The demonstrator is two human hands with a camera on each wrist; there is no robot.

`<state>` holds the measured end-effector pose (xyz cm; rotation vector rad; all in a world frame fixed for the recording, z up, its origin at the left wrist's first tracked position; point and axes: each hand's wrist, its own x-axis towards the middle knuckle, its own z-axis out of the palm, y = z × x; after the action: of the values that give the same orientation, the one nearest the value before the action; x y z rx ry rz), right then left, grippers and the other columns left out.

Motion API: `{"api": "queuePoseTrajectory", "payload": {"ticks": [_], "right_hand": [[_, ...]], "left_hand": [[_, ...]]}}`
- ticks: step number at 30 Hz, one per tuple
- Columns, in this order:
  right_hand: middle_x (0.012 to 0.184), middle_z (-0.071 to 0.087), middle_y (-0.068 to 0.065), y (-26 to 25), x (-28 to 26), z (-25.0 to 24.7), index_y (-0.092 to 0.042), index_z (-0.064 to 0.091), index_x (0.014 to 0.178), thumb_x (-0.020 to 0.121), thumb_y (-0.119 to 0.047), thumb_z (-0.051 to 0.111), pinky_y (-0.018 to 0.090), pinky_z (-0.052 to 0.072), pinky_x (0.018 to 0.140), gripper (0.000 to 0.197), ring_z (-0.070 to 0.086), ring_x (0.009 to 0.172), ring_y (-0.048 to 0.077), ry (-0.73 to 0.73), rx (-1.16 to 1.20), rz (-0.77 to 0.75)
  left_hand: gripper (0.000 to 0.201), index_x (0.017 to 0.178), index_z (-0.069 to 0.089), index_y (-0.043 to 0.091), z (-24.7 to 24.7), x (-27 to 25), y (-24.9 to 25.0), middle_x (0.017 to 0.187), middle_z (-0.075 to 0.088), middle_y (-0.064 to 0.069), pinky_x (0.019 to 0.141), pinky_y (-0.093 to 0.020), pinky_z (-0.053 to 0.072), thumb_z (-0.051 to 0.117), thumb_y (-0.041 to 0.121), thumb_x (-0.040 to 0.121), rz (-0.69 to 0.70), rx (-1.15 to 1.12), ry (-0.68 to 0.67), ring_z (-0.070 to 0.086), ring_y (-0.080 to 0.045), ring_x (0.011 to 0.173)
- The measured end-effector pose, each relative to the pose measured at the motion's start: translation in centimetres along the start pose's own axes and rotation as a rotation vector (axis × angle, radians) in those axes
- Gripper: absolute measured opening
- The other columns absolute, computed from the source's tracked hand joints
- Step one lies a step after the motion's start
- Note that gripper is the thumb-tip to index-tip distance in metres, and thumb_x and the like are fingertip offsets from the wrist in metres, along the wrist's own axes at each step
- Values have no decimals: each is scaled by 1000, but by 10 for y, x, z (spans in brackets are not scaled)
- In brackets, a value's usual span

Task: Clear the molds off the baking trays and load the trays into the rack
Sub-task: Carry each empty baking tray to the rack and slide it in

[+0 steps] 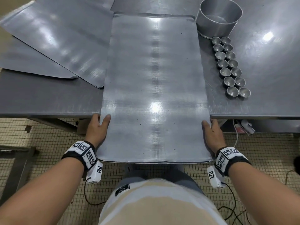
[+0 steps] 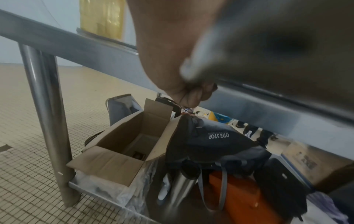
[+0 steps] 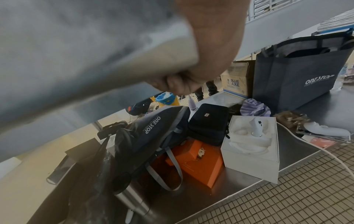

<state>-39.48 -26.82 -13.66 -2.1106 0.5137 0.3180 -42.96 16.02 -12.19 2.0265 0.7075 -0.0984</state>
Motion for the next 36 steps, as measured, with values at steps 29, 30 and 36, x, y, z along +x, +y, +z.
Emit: {"api": "queuePoseTrajectory", "payload": {"ticks": [29,30,36], "right_hand": [[105,66,1,22,19,-20,-17,58,107,94,-59,56,36,49,79,45,63,89,15,31,-49,-83],[105,67,1,23,20,-23,-17,59,107,93,-60,57,38,52,82,46,64,91,17,33,-47,-83],[105,70,-3,20,31,-48,-19,63,111,92,-53,63,39,53,89,40,66,98,18,46,-8,-159]], "left_hand": [[39,102,54,13,21,-22,-8,95,64,-1,67,-30,46,62,51,94,41,44,49,63,-19,87],[40,102,55,14,22,-24,-7,96,65,-2,68,-33,48,63,52,93,43,42,57,64,-19,87],[45,101,59,15,29,-36,5,97,68,-1,80,-44,55,69,57,87,52,30,118,66,-21,88]]}}
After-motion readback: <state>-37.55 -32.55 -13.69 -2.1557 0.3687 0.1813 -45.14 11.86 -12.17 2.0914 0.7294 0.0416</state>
